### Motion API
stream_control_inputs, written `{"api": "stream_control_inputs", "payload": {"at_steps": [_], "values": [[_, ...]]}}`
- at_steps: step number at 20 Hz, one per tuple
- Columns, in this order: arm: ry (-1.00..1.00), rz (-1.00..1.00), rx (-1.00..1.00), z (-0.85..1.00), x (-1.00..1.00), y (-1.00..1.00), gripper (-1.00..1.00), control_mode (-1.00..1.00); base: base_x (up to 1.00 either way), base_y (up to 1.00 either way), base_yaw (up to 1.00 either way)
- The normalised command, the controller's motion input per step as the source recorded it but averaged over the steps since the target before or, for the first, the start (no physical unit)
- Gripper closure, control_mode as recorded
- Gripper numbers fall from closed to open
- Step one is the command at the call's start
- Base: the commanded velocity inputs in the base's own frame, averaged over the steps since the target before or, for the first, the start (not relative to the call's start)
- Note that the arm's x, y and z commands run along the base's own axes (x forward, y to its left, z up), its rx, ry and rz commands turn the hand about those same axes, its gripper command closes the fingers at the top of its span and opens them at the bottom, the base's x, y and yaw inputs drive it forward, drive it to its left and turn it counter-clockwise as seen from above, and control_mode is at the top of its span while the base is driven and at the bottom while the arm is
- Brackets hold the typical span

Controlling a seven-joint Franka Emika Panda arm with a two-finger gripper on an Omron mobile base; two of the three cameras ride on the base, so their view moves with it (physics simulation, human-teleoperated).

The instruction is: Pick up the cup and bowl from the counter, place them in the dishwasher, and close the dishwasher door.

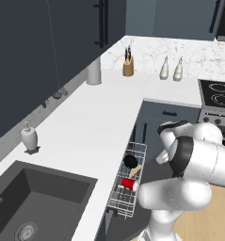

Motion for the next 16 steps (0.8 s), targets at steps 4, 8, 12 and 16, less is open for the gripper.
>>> {"api": "stream_control_inputs", "payload": {"at_steps": [4,8,12,16], "values": [[0.0,0.0,0.0,0.74,-0.42,-0.7,-1.0,-1.0,0.0,0.0,0.0],[0.03,0.0,0.0,0.63,-0.25,-0.81,-1.0,-1.0,0.0,0.0,0.0],[0.05,0.0,0.0,0.09,-0.02,-0.56,-1.0,-1.0,0.0,0.0,0.0],[0.0,0.0,0.0,0.0,-0.02,-0.57,-1.0,-1.0,0.0,0.0,0.0]]}}
